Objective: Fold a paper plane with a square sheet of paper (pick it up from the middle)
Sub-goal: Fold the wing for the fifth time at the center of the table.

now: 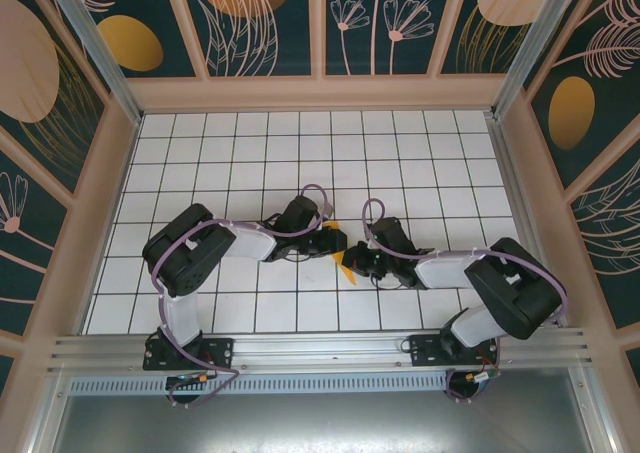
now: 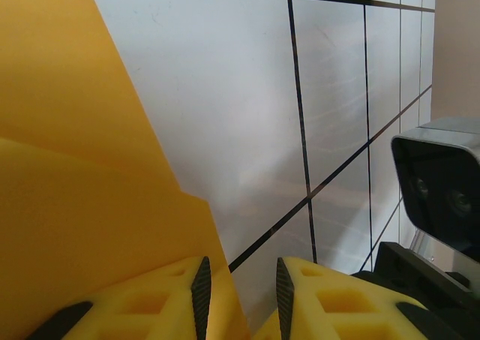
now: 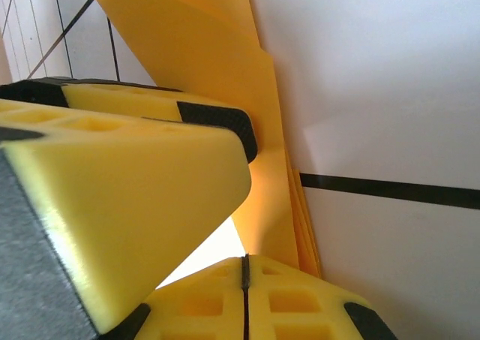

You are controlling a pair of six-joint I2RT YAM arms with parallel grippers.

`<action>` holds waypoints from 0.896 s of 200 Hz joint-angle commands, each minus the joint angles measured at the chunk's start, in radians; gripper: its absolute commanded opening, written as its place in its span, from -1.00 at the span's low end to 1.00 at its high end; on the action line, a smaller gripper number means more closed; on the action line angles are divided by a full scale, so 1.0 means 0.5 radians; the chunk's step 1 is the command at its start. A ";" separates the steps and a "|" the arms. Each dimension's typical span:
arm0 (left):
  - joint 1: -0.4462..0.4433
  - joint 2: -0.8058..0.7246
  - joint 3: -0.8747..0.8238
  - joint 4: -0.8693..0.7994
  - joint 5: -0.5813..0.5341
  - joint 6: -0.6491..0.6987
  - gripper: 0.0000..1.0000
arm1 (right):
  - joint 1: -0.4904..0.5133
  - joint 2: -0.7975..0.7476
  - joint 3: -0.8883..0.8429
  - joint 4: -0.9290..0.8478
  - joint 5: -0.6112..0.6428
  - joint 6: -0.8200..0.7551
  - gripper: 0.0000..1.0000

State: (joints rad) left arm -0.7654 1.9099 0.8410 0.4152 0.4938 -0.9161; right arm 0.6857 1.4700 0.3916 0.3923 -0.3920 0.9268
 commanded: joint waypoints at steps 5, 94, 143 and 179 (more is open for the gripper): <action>0.006 0.172 -0.059 -0.263 -0.229 0.102 -0.36 | -0.021 0.056 -0.022 0.063 -0.006 0.015 -0.80; 0.006 0.110 -0.031 -0.352 -0.290 0.151 -0.35 | -0.018 -0.111 -0.195 0.083 -0.012 0.059 -0.88; 0.006 0.116 -0.035 -0.331 -0.276 0.141 -0.35 | -0.025 -0.183 -0.040 0.188 -0.079 0.059 -0.83; 0.006 0.109 -0.043 -0.319 -0.266 0.135 -0.34 | -0.032 0.045 -0.025 0.372 -0.116 0.116 -0.83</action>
State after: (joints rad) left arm -0.7666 1.9064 0.8520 0.3889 0.4786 -0.8913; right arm 0.6708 1.4124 0.3477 0.4808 -0.4297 0.9554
